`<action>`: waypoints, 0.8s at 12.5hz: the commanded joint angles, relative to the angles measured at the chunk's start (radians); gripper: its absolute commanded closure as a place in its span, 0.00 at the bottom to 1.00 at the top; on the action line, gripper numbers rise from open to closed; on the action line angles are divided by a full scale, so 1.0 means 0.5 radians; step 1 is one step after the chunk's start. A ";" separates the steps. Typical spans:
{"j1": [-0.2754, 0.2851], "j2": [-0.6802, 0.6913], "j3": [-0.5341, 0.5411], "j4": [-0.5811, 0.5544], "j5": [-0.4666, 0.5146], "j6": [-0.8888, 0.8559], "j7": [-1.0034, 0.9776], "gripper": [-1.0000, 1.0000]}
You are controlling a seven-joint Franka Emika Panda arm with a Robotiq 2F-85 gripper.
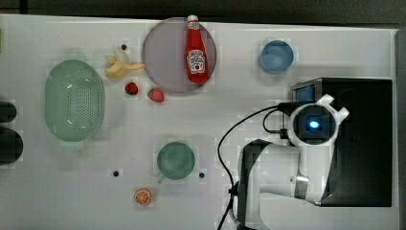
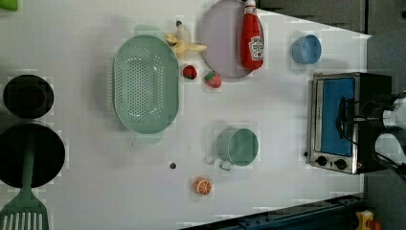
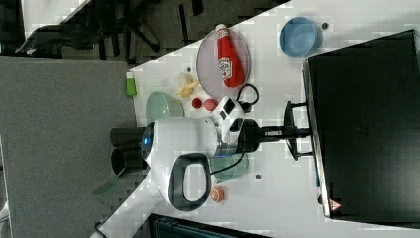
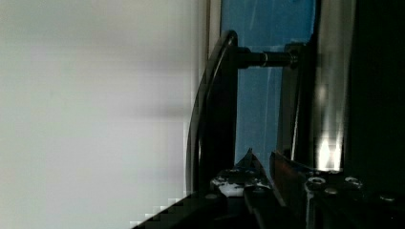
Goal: Flap open oven.
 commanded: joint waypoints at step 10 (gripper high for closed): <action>0.301 0.408 0.396 -0.092 -0.843 -0.060 1.544 0.82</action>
